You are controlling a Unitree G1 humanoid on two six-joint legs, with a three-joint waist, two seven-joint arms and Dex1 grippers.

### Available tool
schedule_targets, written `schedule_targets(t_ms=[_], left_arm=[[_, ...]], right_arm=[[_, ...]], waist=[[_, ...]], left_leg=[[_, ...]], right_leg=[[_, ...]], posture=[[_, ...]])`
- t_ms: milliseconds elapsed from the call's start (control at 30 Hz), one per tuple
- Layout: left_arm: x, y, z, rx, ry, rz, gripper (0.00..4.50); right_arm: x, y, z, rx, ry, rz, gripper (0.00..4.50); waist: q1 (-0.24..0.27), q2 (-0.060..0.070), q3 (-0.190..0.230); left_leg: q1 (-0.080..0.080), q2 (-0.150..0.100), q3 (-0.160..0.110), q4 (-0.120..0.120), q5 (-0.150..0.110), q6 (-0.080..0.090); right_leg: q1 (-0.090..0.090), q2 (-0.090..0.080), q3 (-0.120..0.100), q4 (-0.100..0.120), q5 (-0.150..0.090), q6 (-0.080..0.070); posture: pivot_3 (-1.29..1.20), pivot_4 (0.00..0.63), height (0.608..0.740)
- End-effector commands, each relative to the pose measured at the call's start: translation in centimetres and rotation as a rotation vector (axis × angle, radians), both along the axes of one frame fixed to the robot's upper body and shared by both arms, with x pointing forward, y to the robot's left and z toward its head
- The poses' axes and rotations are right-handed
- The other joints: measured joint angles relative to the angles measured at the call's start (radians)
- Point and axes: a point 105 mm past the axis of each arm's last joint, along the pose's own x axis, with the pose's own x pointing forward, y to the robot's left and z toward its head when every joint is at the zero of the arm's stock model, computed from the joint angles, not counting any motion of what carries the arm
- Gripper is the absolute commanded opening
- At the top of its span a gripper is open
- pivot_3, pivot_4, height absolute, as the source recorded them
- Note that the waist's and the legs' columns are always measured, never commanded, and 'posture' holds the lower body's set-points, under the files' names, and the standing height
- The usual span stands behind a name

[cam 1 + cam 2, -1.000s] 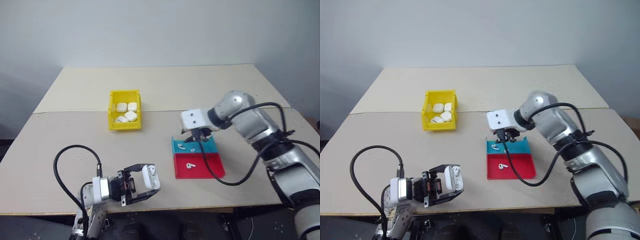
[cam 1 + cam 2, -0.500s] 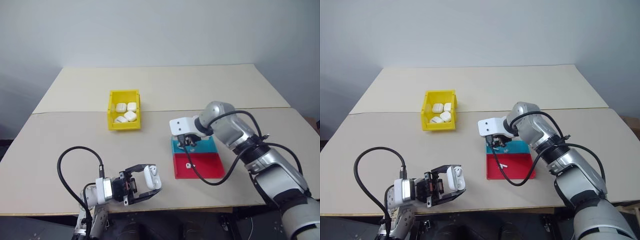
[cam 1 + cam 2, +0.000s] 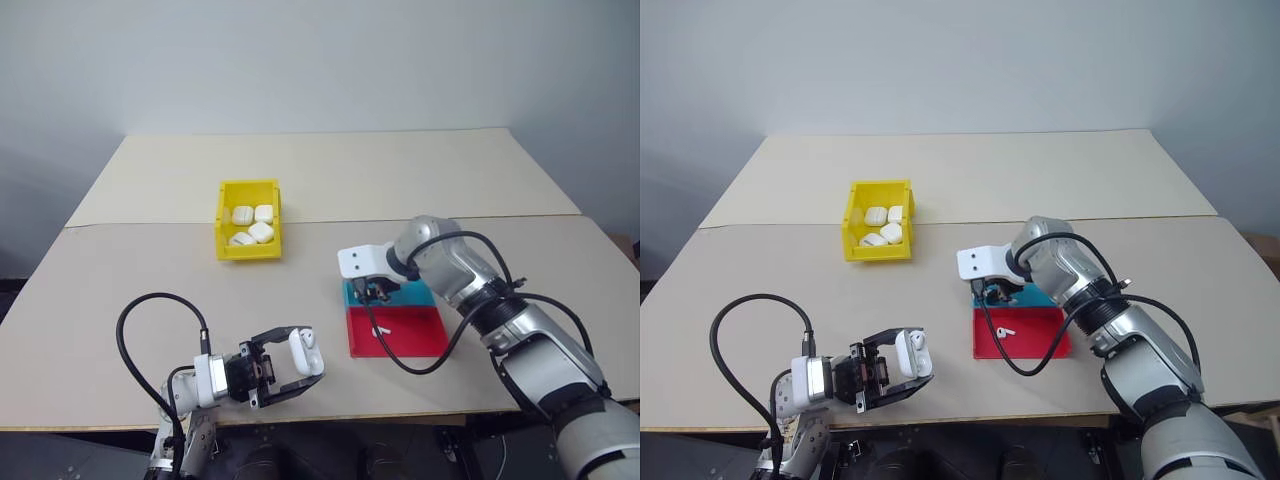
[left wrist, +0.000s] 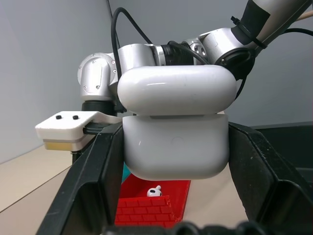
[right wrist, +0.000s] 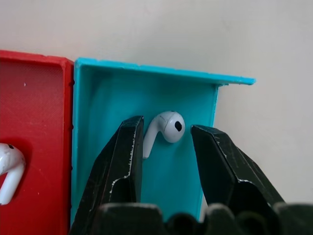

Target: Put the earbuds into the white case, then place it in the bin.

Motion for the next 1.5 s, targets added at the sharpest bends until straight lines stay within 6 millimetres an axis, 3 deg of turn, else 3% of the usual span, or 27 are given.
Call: schedule_targets(t_ms=[33,300,367,1500], left_arm=[[-0.29,-0.11,0.63,-0.012,-0.043,0.003,2.84],[-0.29,-0.17,0.63,-0.013,-0.044,0.007,2.84],[-0.29,-0.16,0.61,-0.013,-0.043,0.011,2.84],[-0.06,-0.21,0.47,-0.005,-0.038,0.036,2.84]], right_arm=[[0.04,0.06,0.09,0.004,-0.002,-0.007,1.95],[0.06,0.27,-0.08,0.008,0.002,-0.003,1.95],[0.04,0.31,-0.13,0.013,0.003,-0.002,1.57],[0.03,-0.43,-0.84,-0.031,0.015,-0.014,1.57]], waist=[[0.0,0.0,0.0],[-0.001,0.0,0.0],[-0.002,0.0,0.0],[-0.001,0.0,0.0]], left_leg=[[0.0,0.0,0.0,0.0,0.0,0.0],[0.0,0.0,0.0,0.0,0.0,0.0],[0.0,0.0,0.0,0.0,0.0,0.0],[0.001,0.0,0.0,0.0,0.0,0.0]], right_leg=[[0.0,0.0,0.0,0.0,0.0,0.0],[0.0,0.0,0.0,0.0,0.0,0.0],[0.0,0.0,0.0,0.0,0.0,0.0],[0.001,0.0,0.0,0.0,0.0,0.0]], posture=[[0.0,0.15,0.74],[0.0,0.15,0.74],[0.0,0.15,0.74],[0.0,0.15,0.74]])
